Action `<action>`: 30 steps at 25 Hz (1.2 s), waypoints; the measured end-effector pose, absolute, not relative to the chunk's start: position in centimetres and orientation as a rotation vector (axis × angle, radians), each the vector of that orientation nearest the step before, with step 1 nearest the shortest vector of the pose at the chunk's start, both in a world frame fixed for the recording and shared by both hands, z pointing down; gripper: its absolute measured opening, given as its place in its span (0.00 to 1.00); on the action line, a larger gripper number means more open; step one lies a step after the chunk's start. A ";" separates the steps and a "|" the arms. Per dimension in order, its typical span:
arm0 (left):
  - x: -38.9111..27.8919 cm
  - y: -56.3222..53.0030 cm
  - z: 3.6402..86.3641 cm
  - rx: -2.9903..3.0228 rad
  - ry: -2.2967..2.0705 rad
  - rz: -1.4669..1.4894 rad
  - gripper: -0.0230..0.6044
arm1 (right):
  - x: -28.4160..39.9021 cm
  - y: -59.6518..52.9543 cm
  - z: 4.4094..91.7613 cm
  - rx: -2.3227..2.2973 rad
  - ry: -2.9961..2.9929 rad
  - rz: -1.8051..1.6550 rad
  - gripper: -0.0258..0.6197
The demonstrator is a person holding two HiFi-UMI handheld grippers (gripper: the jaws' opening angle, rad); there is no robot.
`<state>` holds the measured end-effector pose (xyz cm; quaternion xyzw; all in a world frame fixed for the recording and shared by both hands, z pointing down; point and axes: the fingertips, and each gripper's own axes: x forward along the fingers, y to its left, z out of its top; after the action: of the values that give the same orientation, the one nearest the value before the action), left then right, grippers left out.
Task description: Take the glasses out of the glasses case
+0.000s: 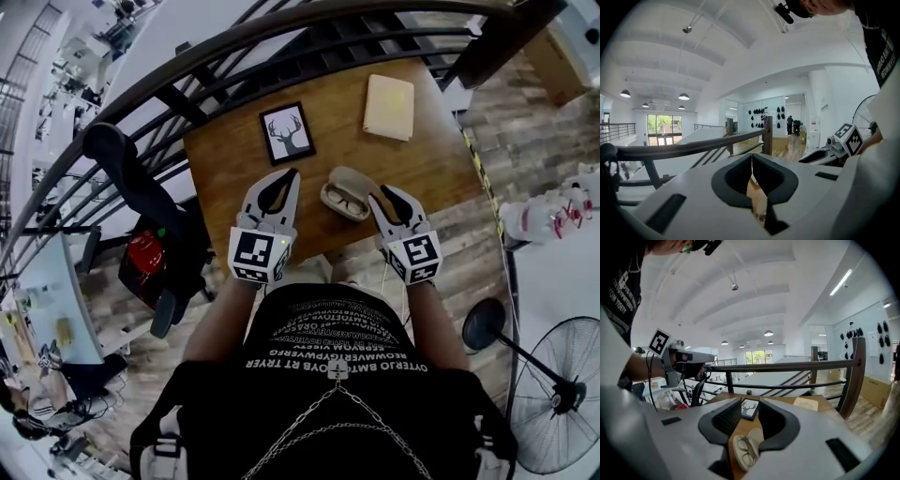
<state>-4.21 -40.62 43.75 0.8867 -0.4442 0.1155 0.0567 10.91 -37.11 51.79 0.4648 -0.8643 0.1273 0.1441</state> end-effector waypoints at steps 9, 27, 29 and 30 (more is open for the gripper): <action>-4.3 -44.9 46.4 2.675 -1.267 0.405 0.08 | 10.1 -39.7 61.5 1.243 -2.356 0.519 0.20; -5.8 -48.3 49.2 2.620 -1.240 0.483 0.08 | 7.6 -39.8 76.1 0.954 -2.164 0.700 0.21; -6.1 -48.4 49.4 2.614 -1.243 0.491 0.08 | 7.3 -39.9 77.2 0.930 -2.144 0.701 0.22; -6.3 -48.5 49.4 2.614 -1.243 0.495 0.08 | 7.2 -40.0 77.6 0.918 -2.134 0.698 0.22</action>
<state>-6.29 -48.45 49.45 0.8855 -0.4211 0.1677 0.1024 7.20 -40.01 77.61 0.3545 -0.8239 0.2697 0.3505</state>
